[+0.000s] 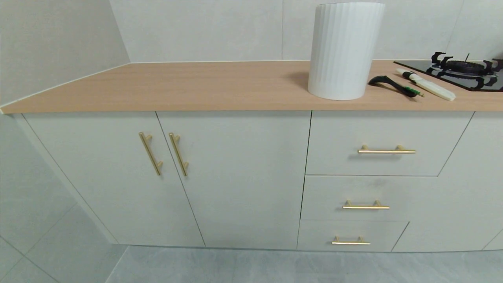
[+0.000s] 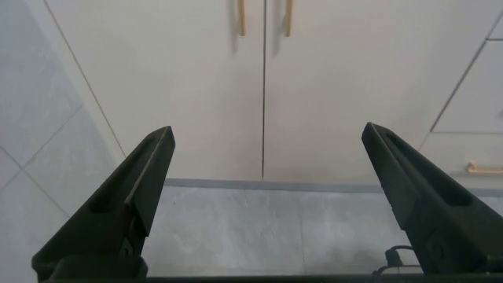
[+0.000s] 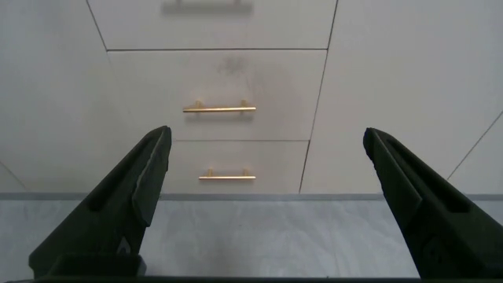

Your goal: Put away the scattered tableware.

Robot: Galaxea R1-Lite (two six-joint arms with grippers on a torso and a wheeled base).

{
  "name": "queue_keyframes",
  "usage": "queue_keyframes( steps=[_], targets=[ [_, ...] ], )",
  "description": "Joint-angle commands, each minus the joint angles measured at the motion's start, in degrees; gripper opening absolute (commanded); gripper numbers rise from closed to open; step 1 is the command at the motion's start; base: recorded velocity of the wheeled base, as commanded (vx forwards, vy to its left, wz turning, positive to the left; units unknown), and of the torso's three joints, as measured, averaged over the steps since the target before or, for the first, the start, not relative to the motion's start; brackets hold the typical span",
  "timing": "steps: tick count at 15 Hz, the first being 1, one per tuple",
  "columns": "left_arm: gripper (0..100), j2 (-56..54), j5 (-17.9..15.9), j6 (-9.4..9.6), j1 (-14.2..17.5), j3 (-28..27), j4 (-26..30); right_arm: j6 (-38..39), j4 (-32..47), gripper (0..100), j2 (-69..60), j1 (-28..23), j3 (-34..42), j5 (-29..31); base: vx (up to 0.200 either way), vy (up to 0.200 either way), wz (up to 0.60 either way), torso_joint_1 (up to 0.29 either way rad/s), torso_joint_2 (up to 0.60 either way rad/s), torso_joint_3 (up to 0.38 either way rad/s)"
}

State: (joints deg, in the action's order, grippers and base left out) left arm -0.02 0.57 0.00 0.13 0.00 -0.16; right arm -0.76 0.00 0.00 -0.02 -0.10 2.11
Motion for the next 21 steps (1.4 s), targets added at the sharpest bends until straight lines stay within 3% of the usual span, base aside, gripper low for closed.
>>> queue_keyframes(
  steps=[1,8,10,13,21],
  targets=[
    [100,0.0,0.0,0.0,0.0,0.0,0.0,-0.1,0.0,100,0.1,0.0,0.0,0.0,0.0,0.0,0.0,0.0,0.0,0.0],
    [100,0.0,0.0,0.0,0.0,0.0,0.0,-0.4,-0.2,100,0.1,0.0,-0.4,-0.1,0.0,0.0,0.0,0.0,0.0,0.0],
    [100,0.0,0.0,0.0,0.0,0.0,0.0,1.4,0.2,100,2.0,0.4,-8.1,-2.0,0.0,0.0,0.0,0.0,0.0,0.0],
    [100,0.0,0.0,0.0,0.0,0.0,0.0,1.0,0.6,100,16.5,0.7,-9.5,-8.2,0.0,0.0,0.0,0.0,0.0,0.0],
    [100,0.0,0.0,0.0,0.0,0.0,0.0,-0.5,-4.1,100,62.8,4.3,-21.6,-4.7,0.0,0.0,0.0,0.0,0.0,0.0]
  ],
)
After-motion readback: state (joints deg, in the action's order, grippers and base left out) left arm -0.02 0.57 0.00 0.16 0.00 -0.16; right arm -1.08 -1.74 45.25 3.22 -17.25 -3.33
